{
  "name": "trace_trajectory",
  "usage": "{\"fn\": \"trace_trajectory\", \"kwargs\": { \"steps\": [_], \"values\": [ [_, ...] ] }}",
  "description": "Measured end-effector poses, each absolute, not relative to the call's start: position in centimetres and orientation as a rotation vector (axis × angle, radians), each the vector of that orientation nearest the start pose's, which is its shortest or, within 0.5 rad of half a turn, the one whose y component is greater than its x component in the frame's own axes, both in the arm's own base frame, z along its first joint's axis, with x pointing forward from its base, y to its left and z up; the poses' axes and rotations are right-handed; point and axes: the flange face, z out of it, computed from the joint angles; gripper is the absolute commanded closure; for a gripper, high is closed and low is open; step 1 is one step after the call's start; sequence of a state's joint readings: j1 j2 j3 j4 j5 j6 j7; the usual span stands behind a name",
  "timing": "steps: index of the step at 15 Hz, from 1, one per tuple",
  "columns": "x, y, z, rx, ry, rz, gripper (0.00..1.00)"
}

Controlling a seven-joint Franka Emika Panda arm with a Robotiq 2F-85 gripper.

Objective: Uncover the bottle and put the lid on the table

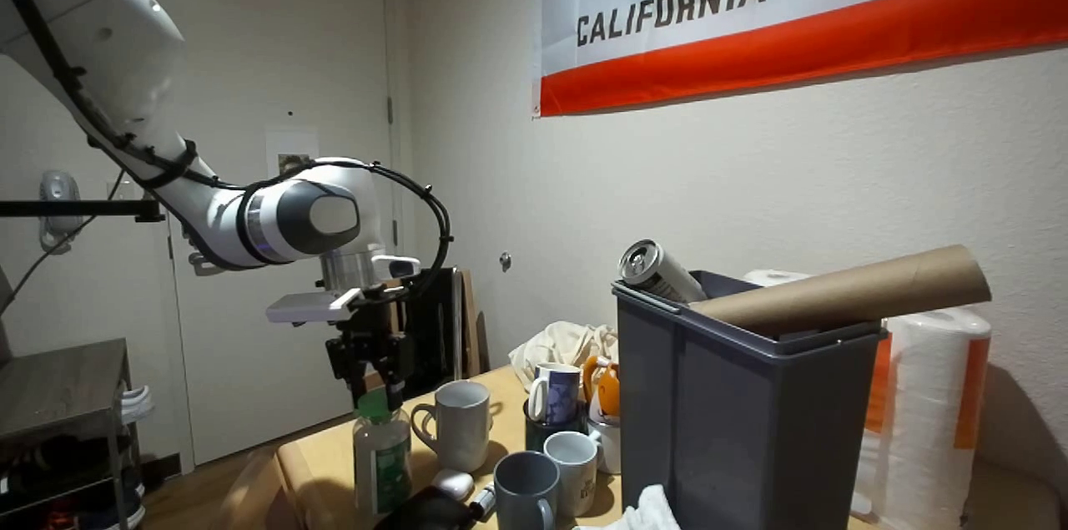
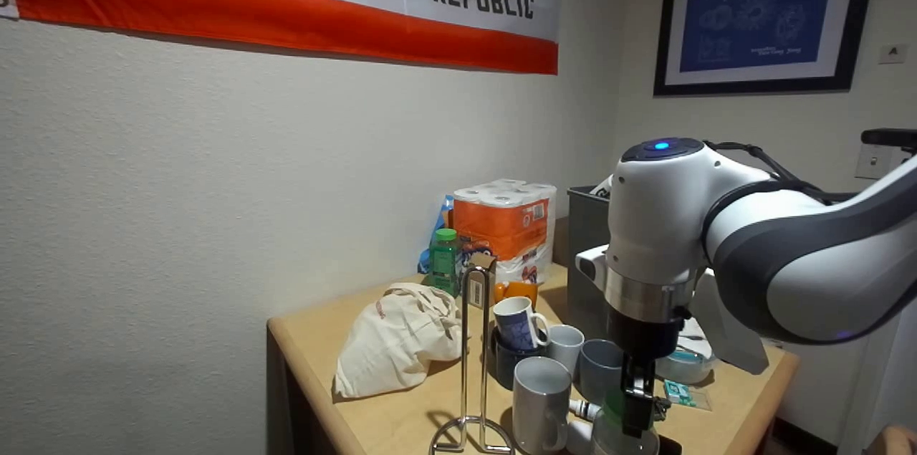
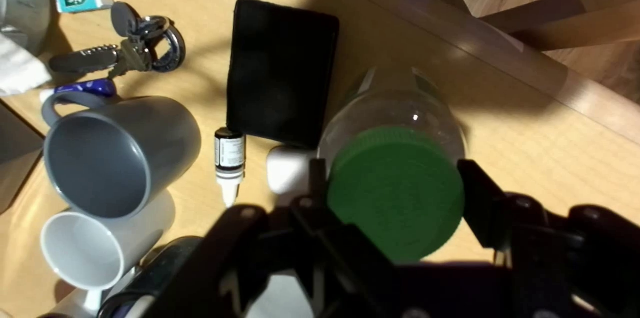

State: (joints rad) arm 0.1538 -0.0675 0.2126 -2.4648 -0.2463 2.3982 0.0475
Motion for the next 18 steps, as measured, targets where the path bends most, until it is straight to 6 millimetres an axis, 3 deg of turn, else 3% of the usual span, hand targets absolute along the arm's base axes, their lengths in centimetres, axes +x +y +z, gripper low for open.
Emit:
{"fn": "trace_trajectory", "kwargs": {
  "steps": [13, 18],
  "values": [
    [45.5, 18.7, 34.7, -3.13, -0.78, -0.132, 0.6],
    [45.2, 20.9, 33.8, -3.063, -0.849, -0.092, 0.6]
  ]
}}
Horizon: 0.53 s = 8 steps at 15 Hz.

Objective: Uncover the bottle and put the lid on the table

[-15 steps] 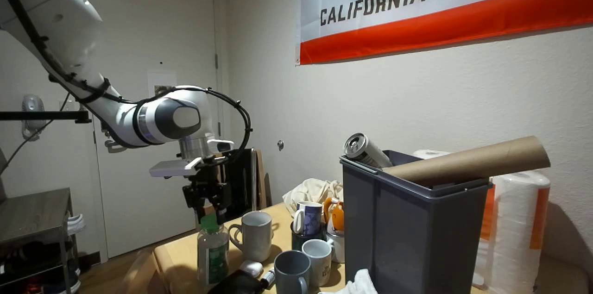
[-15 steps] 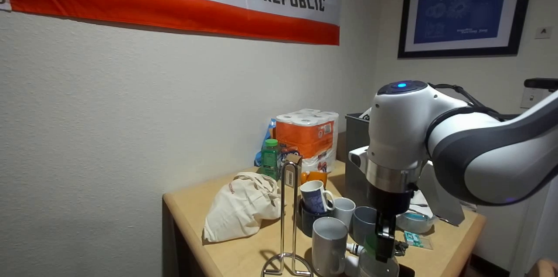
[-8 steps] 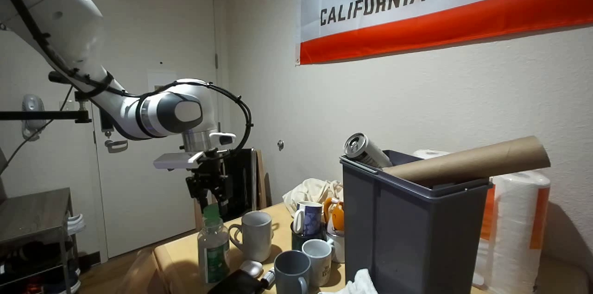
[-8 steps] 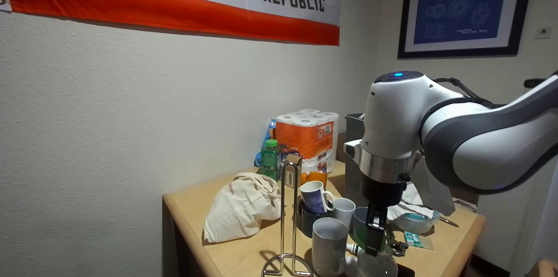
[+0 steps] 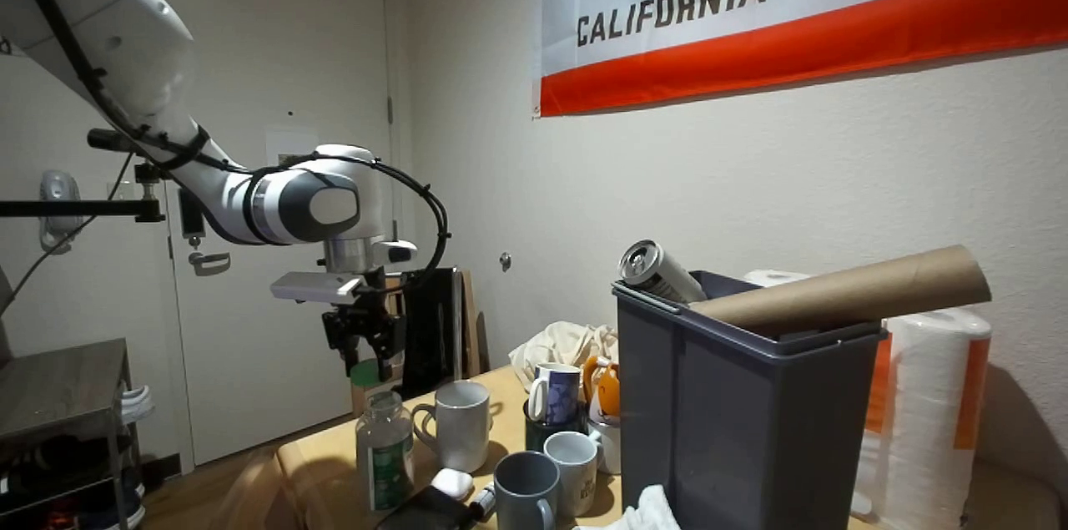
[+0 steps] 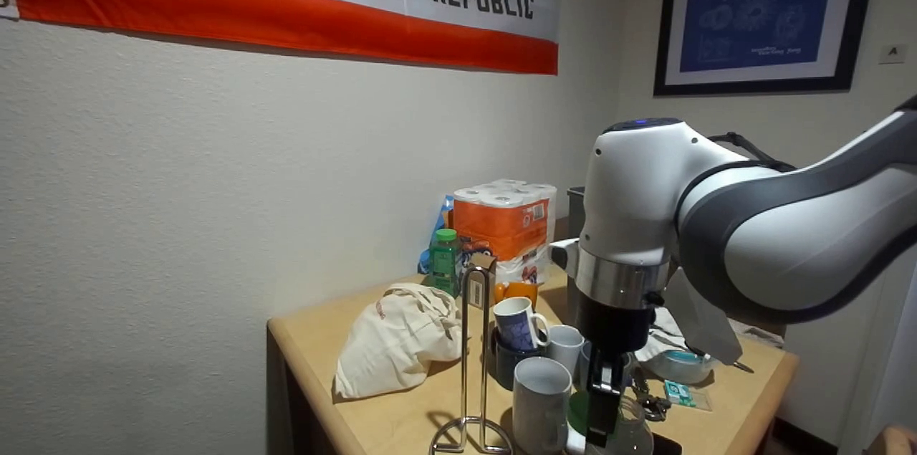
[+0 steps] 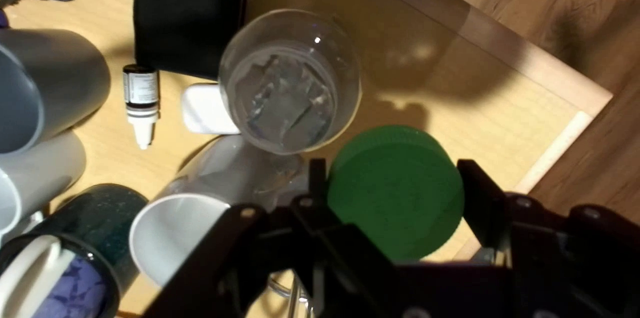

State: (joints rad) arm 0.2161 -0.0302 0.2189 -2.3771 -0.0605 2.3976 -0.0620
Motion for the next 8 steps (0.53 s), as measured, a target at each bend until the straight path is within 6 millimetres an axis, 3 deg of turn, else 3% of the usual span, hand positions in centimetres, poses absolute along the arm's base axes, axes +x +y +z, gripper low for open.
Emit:
{"fn": "trace_trajectory", "kwargs": {
  "steps": [8],
  "values": [
    [45.0, 24.8, 27.6, -2.994, -0.968, 0.025, 0.6]
  ]
}}
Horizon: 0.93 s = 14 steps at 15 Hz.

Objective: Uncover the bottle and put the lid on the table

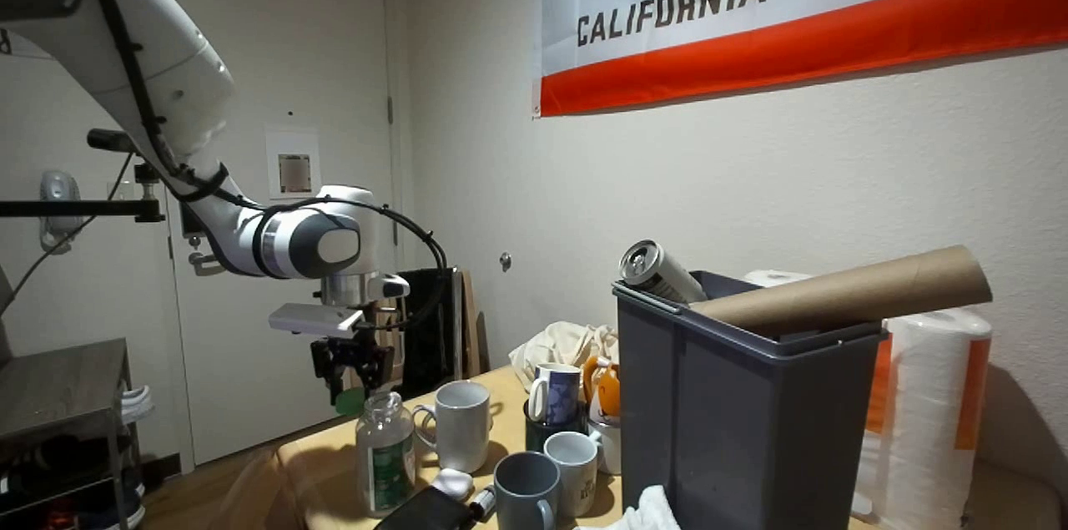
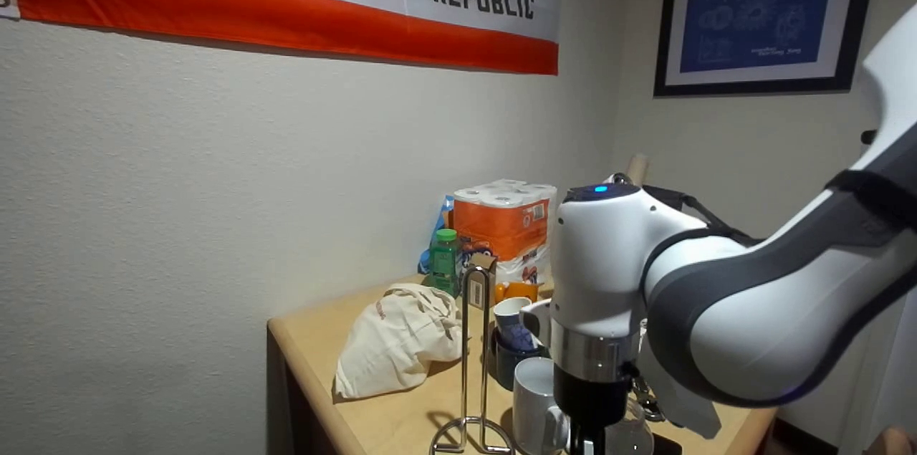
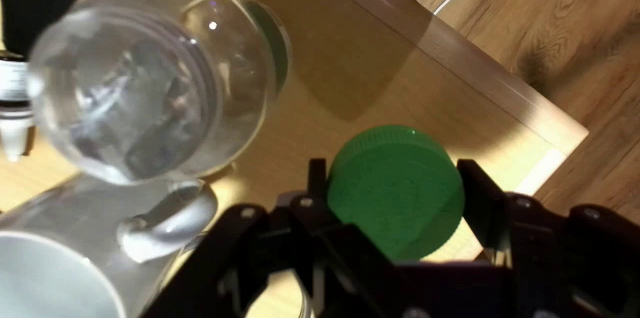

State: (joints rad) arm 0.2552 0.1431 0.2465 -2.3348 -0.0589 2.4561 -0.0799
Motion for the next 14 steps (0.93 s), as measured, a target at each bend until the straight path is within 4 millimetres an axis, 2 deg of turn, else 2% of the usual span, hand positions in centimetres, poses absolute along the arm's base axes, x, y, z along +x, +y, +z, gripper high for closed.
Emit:
{"fn": "trace_trajectory", "kwargs": {
  "steps": [3, 4, 5, 7, 9, 11, 14],
  "values": [
    [45.3, 25.4, 24.5, -2.974, -0.996, 0.031, 0.6],
    [45.4, 25.5, 23.5, -2.969, -1.01, 0.029, 0.32],
    [45.4, 25.5, 22.5, -2.965, -1.024, 0.035, 0.09],
    [45.5, 25.6, 20.8, -2.958, -1.034, 0.054, 0.06],
    [45.6, 25.7, 19.9, -2.954, -1.032, 0.072, 0.0],
    [46.1, 26.1, 20.3, -2.95, -1.032, 0.053, 0.0],
    [47.4, 27.0, 22.7, -2.942, -1.015, -0.028, 0.0]
  ]
}}
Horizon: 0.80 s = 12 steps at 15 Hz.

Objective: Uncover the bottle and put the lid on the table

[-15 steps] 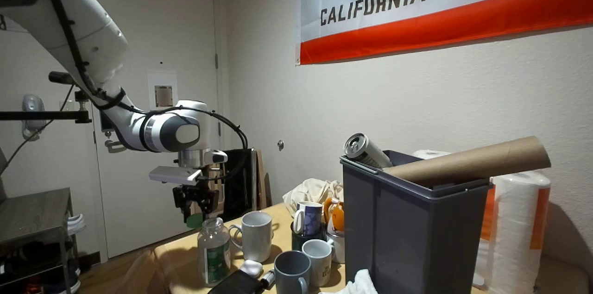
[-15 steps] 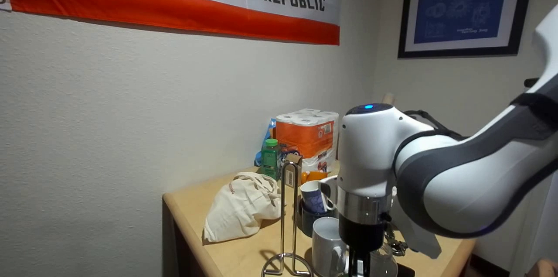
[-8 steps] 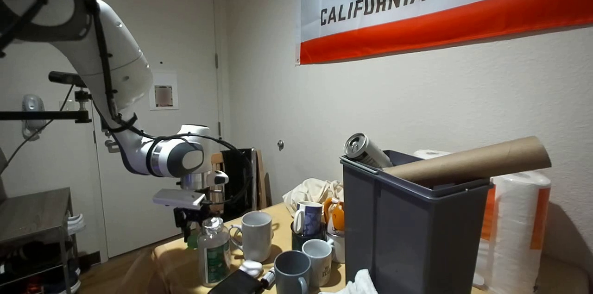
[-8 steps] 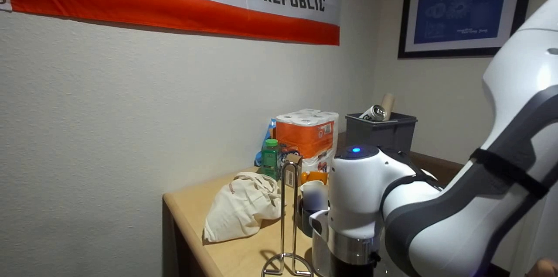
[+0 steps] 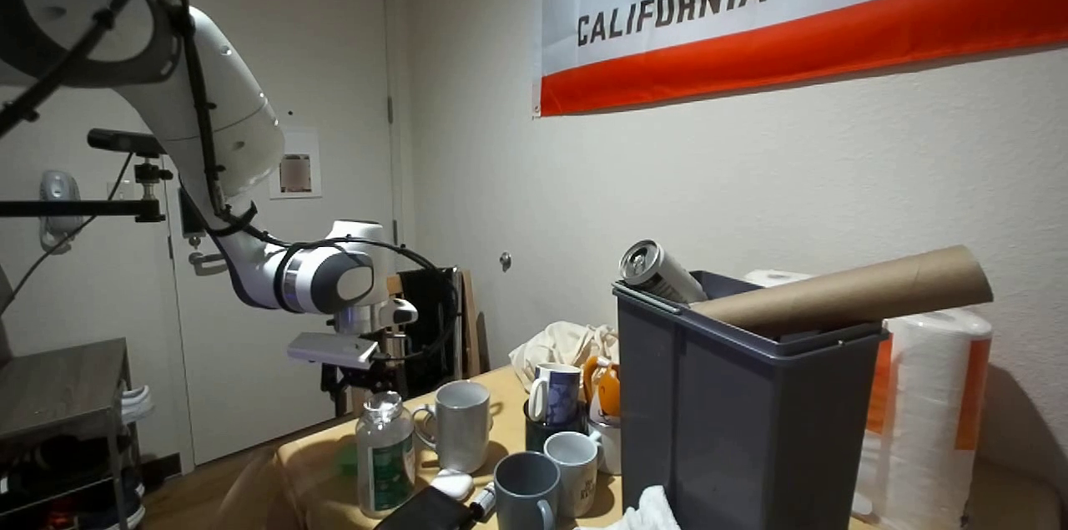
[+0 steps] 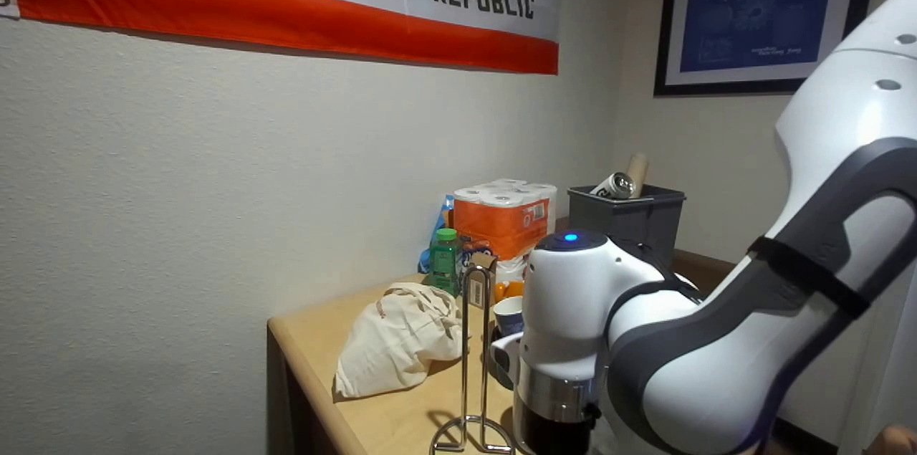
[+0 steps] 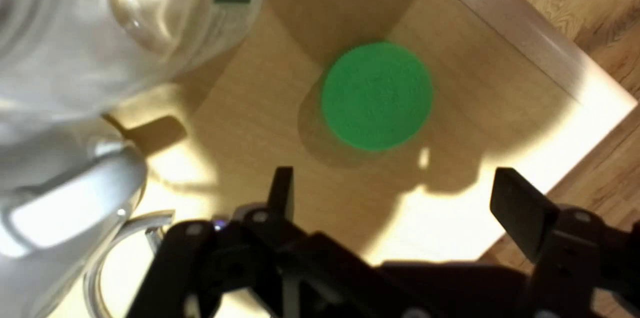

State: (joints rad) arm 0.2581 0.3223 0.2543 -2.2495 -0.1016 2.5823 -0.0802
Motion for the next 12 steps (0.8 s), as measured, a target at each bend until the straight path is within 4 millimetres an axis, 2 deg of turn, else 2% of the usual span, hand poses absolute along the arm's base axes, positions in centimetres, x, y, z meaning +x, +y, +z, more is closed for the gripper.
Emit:
{"fn": "trace_trajectory", "kwargs": {
  "steps": [3, 6, 9, 12],
  "values": [
    [48.6, 27.2, 26.9, -2.95, -1.009, -0.122, 0.0],
    [49.4, 26.0, 31.2, -2.983, -0.977, -0.172, 0.0],
    [50.1, 23.2, 34.5, -3.033, -0.907, -0.182, 0.0],
    [50.6, 19.6, 36.5, -3.077, -0.792, -0.16, 0.0]
  ]
}}
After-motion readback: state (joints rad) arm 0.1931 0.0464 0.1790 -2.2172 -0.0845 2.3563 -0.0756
